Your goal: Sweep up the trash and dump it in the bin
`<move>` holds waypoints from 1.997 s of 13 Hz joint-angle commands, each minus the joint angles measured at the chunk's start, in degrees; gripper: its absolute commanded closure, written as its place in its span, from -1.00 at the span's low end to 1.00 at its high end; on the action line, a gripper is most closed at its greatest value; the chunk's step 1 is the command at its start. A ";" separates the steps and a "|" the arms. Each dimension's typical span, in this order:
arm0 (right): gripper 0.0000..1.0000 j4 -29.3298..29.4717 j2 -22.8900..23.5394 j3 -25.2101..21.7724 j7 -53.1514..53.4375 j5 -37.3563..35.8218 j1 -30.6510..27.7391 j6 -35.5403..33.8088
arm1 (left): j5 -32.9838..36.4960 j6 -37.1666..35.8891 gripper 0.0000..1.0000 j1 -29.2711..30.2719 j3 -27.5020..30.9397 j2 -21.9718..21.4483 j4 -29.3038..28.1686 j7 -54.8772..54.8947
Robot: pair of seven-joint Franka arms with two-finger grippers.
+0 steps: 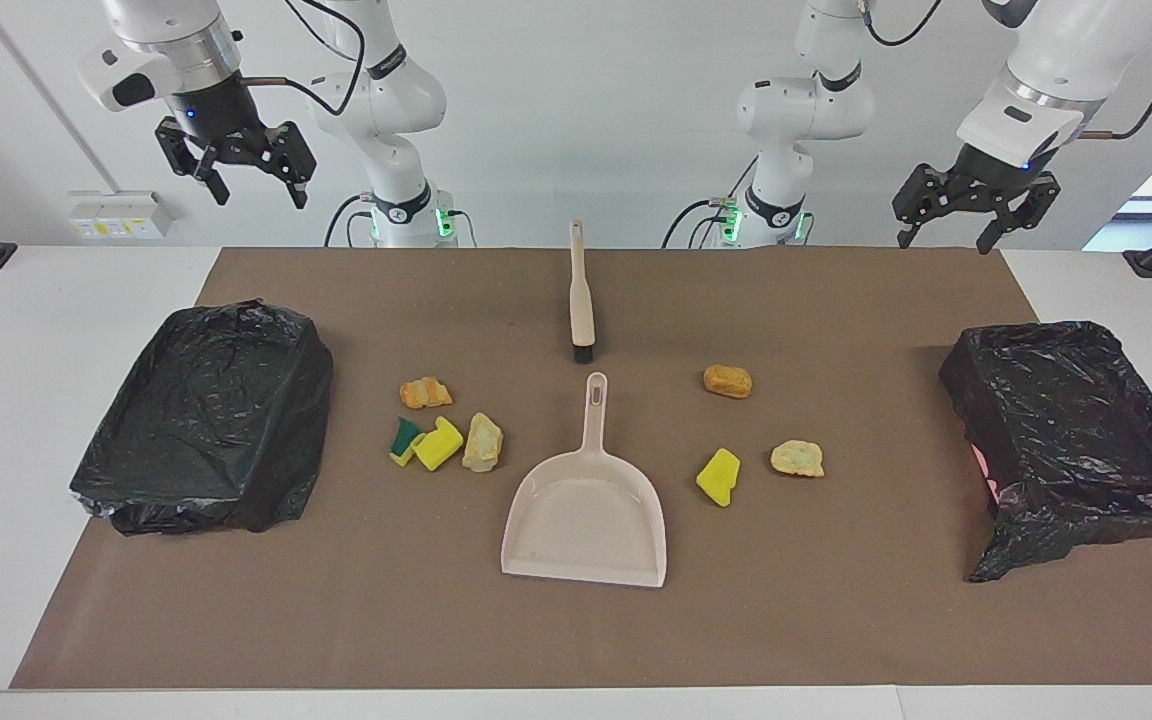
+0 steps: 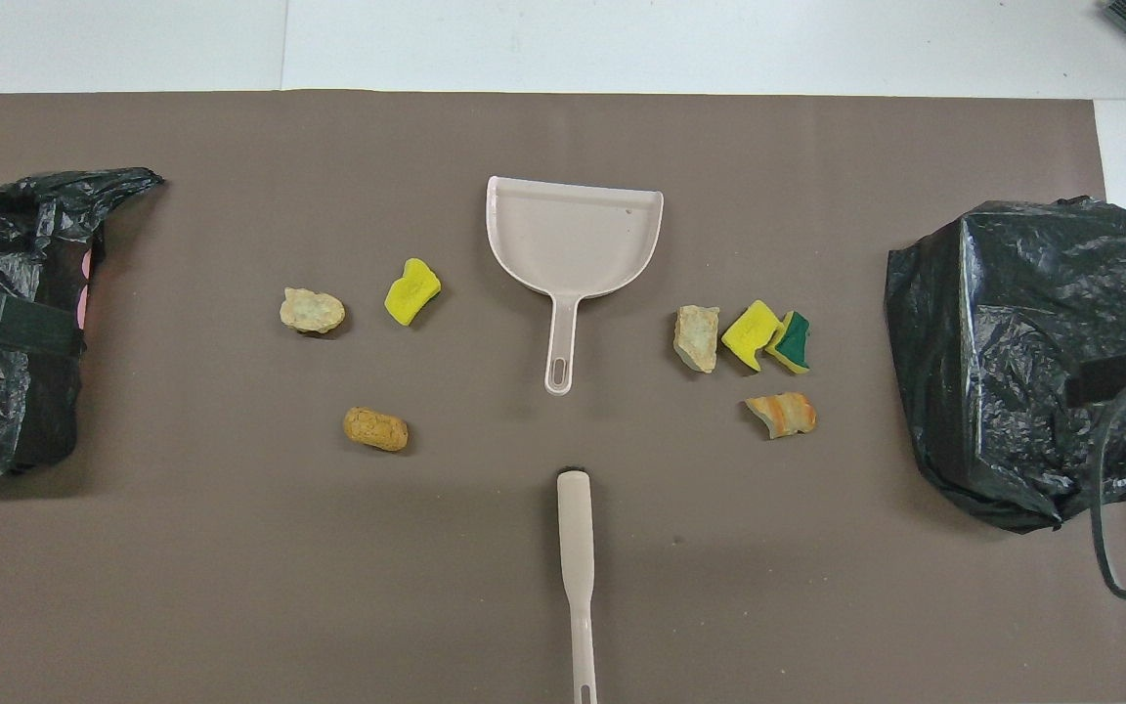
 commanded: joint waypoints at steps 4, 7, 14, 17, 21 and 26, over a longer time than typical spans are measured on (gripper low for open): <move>-1.00 -2.18 -1.53 0.13 -1.74 0.52 -0.85 1.32 | -0.89 -1.53 -1.00 0.91 -0.40 -0.49 0.26 0.85; -1.00 -2.35 -1.53 0.13 -1.83 0.52 -0.85 0.97 | -0.89 -1.70 -1.00 0.91 -0.58 -0.49 0.26 0.41; -1.00 -1.65 -1.61 0.05 -1.65 0.52 -0.85 0.27 | -0.80 -1.53 -1.00 1.00 -0.58 -0.67 0.26 -0.03; -1.00 -2.00 -2.23 0.57 -1.30 0.43 -0.41 0.53 | -0.80 -1.35 -1.00 1.00 -0.58 -0.67 0.26 0.15; -1.00 -3.14 -2.32 0.31 -1.56 0.52 -0.85 0.36 | -0.80 -1.17 -1.00 1.00 -0.58 -0.67 0.17 -0.03; -1.00 -3.23 -2.32 0.31 -1.65 0.52 -0.85 0.44 | -0.89 -0.47 -1.00 -0.05 -0.75 -1.19 -0.88 -0.29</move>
